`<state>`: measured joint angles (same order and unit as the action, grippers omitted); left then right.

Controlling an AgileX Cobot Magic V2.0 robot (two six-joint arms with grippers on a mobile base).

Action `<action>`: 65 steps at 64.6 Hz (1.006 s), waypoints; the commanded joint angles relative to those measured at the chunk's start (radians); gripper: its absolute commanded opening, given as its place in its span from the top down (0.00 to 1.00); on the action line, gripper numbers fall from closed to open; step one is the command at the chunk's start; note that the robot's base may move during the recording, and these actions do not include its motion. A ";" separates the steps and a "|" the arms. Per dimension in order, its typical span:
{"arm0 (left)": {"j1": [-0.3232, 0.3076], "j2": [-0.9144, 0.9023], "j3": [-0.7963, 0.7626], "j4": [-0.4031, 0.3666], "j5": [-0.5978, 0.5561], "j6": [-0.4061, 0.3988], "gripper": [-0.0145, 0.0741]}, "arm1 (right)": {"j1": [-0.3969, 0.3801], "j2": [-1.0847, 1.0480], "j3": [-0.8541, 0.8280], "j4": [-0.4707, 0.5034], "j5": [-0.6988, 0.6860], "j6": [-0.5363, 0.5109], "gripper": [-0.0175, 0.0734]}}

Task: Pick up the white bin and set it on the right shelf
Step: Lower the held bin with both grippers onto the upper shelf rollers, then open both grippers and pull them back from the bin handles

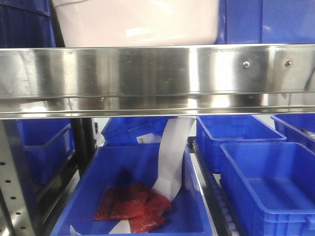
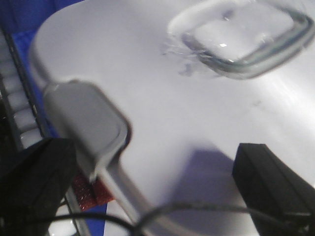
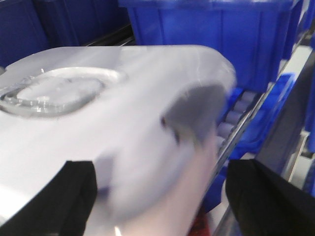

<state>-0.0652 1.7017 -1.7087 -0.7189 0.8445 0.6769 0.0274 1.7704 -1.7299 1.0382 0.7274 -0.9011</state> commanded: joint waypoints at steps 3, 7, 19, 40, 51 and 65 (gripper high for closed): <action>-0.005 -0.083 -0.022 -0.023 0.025 0.004 0.23 | -0.014 -0.098 -0.040 0.036 -0.001 -0.005 0.11; -0.005 -0.105 -0.022 -0.024 0.046 0.004 0.25 | -0.015 -0.120 -0.040 0.036 0.031 0.009 0.13; -0.005 -0.168 -0.022 -0.024 0.124 0.004 0.43 | -0.018 -0.178 -0.039 0.033 0.105 0.058 0.41; -0.005 -0.248 -0.020 -0.018 0.284 -0.005 0.99 | -0.018 -0.301 0.076 0.018 0.133 0.120 0.72; -0.005 -0.317 0.051 0.108 0.265 -0.121 0.97 | -0.018 -0.449 0.335 -0.033 -0.043 0.120 0.72; -0.005 -0.477 0.334 0.300 0.019 -0.261 0.97 | -0.018 -0.707 0.751 -0.077 -0.366 0.120 0.72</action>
<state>-0.0652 1.3088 -1.4312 -0.4297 1.0092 0.4539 0.0169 1.1734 -1.0596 0.9450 0.5168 -0.7811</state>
